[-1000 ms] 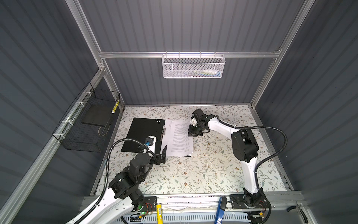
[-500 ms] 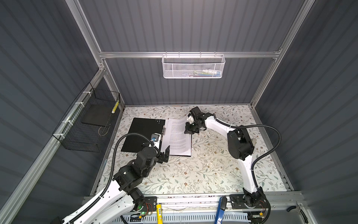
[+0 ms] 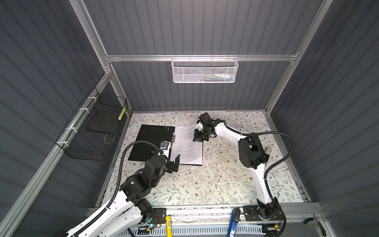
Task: Put the files into the folder
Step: 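Lower the sheet onto the folder's stack with the right gripper and release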
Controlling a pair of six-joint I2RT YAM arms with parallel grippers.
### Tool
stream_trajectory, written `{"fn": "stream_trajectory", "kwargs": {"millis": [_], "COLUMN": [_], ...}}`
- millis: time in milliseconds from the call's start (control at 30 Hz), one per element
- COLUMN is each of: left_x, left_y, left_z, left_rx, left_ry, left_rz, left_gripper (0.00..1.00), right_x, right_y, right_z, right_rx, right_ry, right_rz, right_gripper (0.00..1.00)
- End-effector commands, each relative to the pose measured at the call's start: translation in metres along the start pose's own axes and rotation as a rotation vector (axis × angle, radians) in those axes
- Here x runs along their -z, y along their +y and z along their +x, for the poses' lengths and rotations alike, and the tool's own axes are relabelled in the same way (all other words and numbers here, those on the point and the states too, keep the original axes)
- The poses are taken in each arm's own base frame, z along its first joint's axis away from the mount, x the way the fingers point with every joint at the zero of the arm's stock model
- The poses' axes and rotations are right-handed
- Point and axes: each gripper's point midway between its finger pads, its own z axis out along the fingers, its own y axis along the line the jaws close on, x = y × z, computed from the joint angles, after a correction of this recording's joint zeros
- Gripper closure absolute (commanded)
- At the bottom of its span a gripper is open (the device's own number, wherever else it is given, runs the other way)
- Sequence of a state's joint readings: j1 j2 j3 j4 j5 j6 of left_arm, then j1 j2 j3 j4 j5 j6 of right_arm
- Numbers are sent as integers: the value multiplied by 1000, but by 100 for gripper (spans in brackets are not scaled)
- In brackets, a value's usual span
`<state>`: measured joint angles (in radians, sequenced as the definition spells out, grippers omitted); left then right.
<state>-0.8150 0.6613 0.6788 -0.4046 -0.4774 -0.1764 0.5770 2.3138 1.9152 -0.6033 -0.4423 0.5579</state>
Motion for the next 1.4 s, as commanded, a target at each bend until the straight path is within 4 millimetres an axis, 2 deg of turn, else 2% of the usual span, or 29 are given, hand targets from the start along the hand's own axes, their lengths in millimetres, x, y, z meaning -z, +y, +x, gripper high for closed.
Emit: {"fn": "stream_trajectory", "kwargs": {"millis": [0, 1067, 1233, 1367], "left_x": [3, 0, 0, -1], "left_y": [0, -3, -4, -5], "left_z": [-6, -4, -4, -3], "left_rx": [13, 5, 7, 4], "left_ry": [-9, 6, 6, 16], "left_rz": [7, 22, 27, 34], "left_gripper": [0, 0, 0, 0], "right_x": [-5, -16, -14, -10], "right_y": [3, 4, 3, 0], "right_z": [3, 5, 4, 3], "right_rx": [-9, -14, -16, -24], "right_ry": [22, 48, 42, 33], "right_rz": [-7, -21, -16, 10], "right_gripper": [100, 99, 84, 66]}}
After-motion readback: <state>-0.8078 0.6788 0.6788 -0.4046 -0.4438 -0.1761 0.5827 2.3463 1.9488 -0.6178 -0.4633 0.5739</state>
